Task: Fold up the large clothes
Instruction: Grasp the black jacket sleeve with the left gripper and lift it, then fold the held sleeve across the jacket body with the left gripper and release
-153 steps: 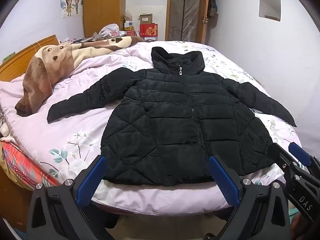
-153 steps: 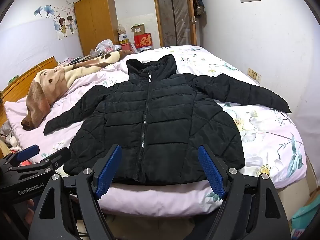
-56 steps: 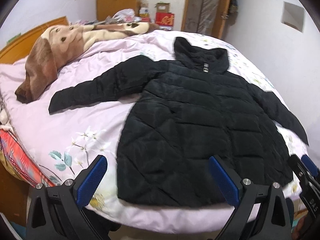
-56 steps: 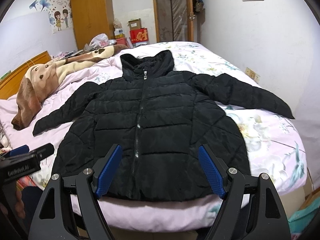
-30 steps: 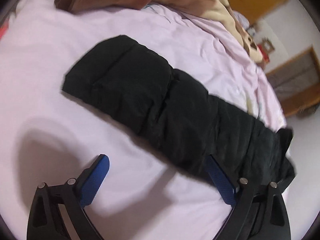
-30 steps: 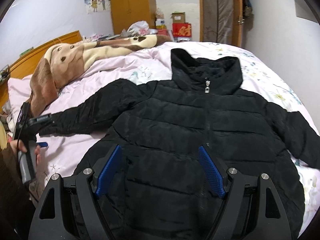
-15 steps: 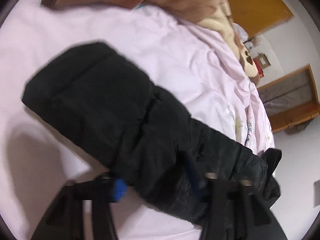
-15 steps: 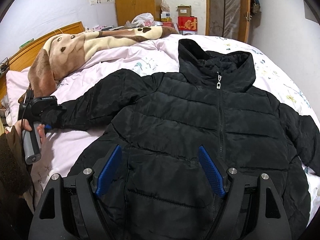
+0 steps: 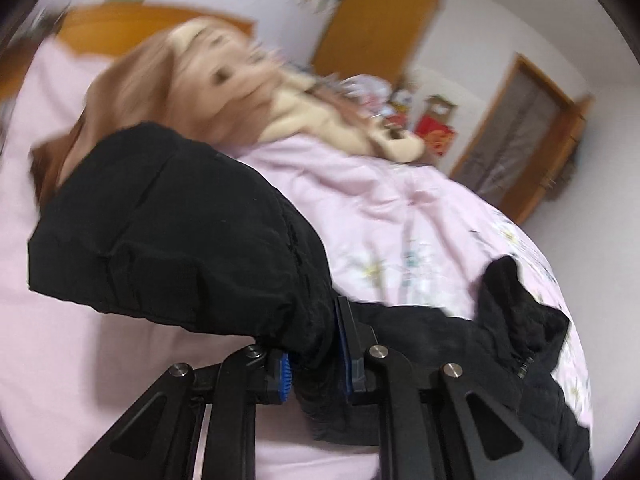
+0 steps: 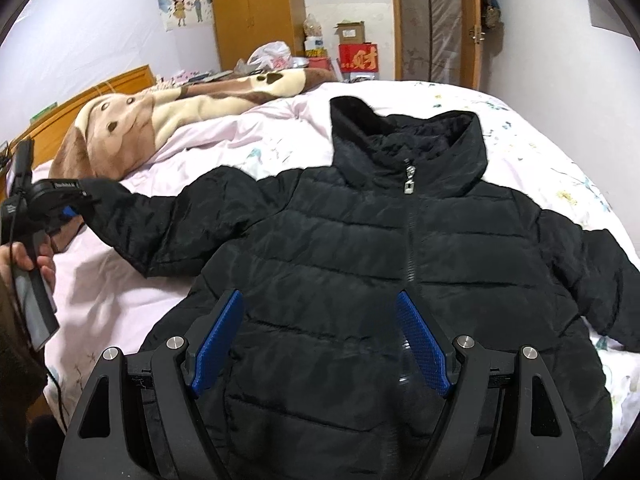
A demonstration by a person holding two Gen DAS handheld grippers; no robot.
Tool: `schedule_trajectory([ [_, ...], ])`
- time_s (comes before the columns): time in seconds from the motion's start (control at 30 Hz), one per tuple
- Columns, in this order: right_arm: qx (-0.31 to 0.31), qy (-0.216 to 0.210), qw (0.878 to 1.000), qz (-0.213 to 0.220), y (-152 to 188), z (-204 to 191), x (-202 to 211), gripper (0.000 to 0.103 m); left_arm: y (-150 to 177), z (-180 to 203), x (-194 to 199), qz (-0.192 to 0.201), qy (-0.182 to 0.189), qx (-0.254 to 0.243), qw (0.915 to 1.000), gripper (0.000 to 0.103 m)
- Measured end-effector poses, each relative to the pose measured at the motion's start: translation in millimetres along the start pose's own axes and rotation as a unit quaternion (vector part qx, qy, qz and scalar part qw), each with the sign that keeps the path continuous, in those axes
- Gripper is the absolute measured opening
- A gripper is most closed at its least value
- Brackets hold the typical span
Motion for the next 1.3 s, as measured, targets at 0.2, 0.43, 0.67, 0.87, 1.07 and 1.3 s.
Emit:
schedule_trajectory([
  [0.2, -0.022, 0.007, 1.000, 0.017, -7, 24, 13, 0.079, -3, 97, 28, 0.018, 0.066, -0.100, 0.9927, 0.019],
  [0.43, -0.055, 0.031, 0.997, 0.035, -11, 67, 31, 0.079, 30, 211, 45, 0.021, 0.145, -0.200, 0.9689, 0.019],
  [0.67, -0.092, 0.056, 0.994, 0.037, -5, 111, 37, 0.079, 98, 289, 27, -0.009, 0.174, -0.252, 0.9518, 0.019],
  [0.87, -0.118, 0.079, 0.989, 0.028, 8, 148, 37, 0.079, 158, 325, -3, -0.054, 0.187, -0.267, 0.9437, 0.019],
  [1.07, -0.137, 0.098, 0.985, 0.028, 16, 177, 33, 0.079, 201, 338, -29, -0.089, 0.198, -0.297, 0.9297, 0.019],
  [1.3, -0.162, 0.120, 0.979, 0.014, 27, 205, 19, 0.079, 243, 340, -58, -0.139, 0.203, -0.318, 0.9154, 0.019],
])
Point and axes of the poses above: each gripper's, at about its wrist camera, not at the fingertips, and x roughly against the way its jaws point, z to its right, y to its underside, the point moved 7 cm from there along -x, roughly the way its jaws point, and after that the axes turned 1 degree about z, right-handed, at the moved point
